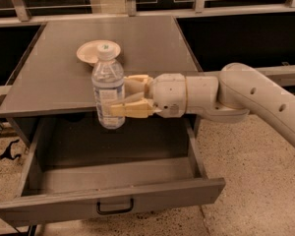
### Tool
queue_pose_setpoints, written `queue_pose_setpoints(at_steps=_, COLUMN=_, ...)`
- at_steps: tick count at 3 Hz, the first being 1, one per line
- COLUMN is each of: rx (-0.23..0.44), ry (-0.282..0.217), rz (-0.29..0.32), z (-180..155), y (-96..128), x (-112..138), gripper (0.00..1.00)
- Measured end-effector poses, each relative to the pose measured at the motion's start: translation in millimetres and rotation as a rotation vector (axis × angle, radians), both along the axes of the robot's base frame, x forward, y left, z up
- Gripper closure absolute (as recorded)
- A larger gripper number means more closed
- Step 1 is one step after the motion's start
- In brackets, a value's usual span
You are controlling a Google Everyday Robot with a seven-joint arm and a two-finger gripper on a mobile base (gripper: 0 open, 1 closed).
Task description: Place blue plastic bottle into top drawer
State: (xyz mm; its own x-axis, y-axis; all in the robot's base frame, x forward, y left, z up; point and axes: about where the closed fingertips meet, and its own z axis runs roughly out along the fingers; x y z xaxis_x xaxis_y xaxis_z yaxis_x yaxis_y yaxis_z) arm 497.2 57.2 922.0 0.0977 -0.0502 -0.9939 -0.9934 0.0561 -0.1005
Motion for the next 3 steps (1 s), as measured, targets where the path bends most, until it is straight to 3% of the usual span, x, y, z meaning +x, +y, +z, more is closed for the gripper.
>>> queue_pose_setpoints(at_steps=1, rx=0.06, ry=-0.054, rz=0.067, z=-15.9, y=31.1, x=-6.5, gripper=1.0)
queue_pose_setpoints(at_steps=3, rx=0.051, ry=-0.044, rz=0.086, z=-25.2, y=40.7, x=-8.9, gripper=1.0)
